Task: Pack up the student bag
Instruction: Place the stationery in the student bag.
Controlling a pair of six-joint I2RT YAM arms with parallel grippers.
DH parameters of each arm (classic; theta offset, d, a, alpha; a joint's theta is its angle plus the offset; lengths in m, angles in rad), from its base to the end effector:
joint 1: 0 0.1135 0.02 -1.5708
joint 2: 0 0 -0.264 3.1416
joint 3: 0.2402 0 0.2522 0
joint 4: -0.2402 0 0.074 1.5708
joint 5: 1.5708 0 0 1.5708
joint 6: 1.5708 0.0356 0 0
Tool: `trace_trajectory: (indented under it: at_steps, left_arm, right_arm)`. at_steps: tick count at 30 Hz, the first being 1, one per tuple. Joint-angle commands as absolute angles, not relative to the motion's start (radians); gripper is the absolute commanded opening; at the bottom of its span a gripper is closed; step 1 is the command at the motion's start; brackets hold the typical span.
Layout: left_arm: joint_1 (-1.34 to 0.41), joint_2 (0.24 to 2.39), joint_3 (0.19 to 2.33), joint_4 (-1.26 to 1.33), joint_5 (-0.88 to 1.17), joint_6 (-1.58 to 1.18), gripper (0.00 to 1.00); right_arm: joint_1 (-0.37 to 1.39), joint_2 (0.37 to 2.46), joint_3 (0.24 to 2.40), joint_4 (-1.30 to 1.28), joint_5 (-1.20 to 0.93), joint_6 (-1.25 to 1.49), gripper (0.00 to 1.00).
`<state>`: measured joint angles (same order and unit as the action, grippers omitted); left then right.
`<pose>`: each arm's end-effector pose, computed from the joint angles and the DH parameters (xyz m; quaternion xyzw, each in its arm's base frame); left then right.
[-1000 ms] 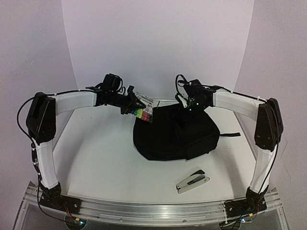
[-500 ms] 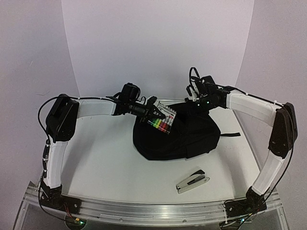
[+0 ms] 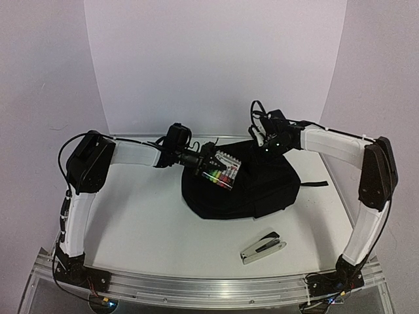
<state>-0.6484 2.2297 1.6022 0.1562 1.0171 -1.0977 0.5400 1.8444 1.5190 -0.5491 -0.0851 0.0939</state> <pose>0.3785 -0.3247 0.1849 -0.0821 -0.7827 0.6164 0.0249 0.3525 0.2148 0.2622 -0.2219 0.9127 0.1442 0.3114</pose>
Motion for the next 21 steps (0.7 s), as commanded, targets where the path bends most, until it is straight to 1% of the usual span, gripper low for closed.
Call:
trace_trajectory:
  at_steps: [1, 3, 6, 8, 11, 15, 18, 21]
  left_arm:
    - [-0.622, 2.137, 1.549, 0.159, 0.945, -1.082, 0.00]
    - [-0.622, 2.133, 1.552, 0.122, 0.936, -1.061, 0.00]
    - [-0.622, 2.142, 1.562, 0.103, 0.930, -1.054, 0.00]
    - [-0.621, 2.145, 1.570, 0.095, 0.924, -1.055, 0.00]
    - [-0.619, 2.128, 1.562, 0.081, 0.902, -1.046, 0.00]
    - [-0.609, 2.093, 1.524, 0.079, 0.876, -1.043, 0.00]
    - [-0.599, 2.071, 1.510, 0.076, 0.867, -1.038, 0.00]
    - [-0.593, 2.064, 1.515, 0.063, 0.861, -1.028, 0.00]
  right_arm:
    - [0.565, 1.909, 1.590, -0.638, -0.029, 0.008, 0.46]
    - [0.572, 1.926, 1.623, -0.644, -0.031, 0.008, 0.48]
    - [0.588, 1.954, 1.674, -0.653, -0.034, -0.027, 0.55]
    - [0.600, 1.970, 1.705, -0.660, -0.032, -0.036, 0.56]
    - [0.621, 1.991, 1.732, -0.661, -0.006, -0.050, 0.56]
    - [0.639, 2.057, 1.767, -0.664, 0.097, -0.076, 0.56]
    - [0.641, 2.089, 1.770, -0.663, 0.177, -0.111, 0.53]
    - [0.640, 2.107, 1.752, -0.660, 0.214, -0.138, 0.49]
